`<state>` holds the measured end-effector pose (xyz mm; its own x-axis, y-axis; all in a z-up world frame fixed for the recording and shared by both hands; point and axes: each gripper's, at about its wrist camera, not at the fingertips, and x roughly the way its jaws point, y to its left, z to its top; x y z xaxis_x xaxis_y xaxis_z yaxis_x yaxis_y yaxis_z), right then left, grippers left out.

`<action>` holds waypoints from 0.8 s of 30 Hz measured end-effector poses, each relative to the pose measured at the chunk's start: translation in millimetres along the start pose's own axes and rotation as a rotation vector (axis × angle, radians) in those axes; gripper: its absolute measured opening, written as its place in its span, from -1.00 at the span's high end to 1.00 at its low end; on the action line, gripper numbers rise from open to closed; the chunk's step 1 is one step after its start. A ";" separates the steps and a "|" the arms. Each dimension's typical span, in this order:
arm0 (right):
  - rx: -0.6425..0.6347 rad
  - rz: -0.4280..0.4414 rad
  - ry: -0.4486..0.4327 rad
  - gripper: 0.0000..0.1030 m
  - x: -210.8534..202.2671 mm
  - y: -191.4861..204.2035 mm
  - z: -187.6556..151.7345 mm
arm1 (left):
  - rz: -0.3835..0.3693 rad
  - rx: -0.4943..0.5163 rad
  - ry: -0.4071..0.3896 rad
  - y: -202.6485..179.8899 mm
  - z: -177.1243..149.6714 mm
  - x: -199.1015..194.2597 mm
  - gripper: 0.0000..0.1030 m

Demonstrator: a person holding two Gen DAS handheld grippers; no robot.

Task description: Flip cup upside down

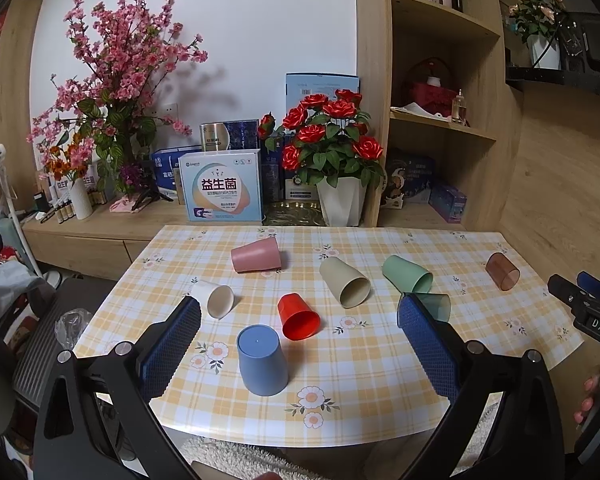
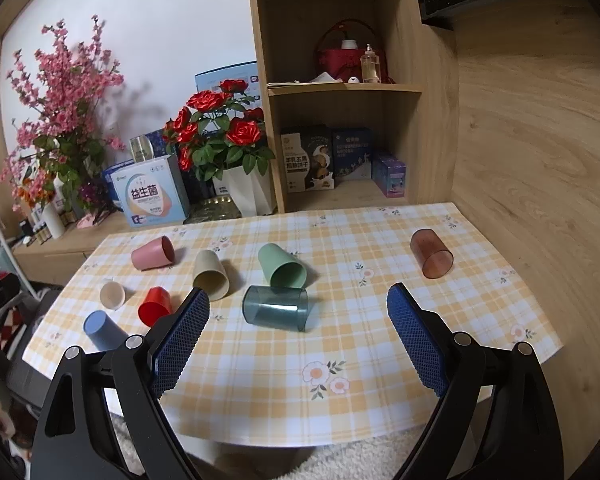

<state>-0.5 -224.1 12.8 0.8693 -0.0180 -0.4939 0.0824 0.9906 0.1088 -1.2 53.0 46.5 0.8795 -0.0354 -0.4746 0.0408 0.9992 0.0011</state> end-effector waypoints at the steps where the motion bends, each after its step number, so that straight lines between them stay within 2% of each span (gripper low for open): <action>1: -0.004 -0.004 -0.003 -0.70 -0.9 0.5 0.3 | 0.001 0.001 0.000 0.0 0.1 -0.3 -0.88; 24: -0.048 -0.030 -0.034 -0.70 -6.3 5.3 4.2 | 0.001 0.031 -0.011 -5.2 -0.5 -1.2 -0.88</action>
<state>-3.5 -219.2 20.2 0.8829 -0.0517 -0.4667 0.0859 0.9949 0.0523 -2.7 47.9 46.6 0.8845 -0.0350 -0.4652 0.0545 0.9981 0.0285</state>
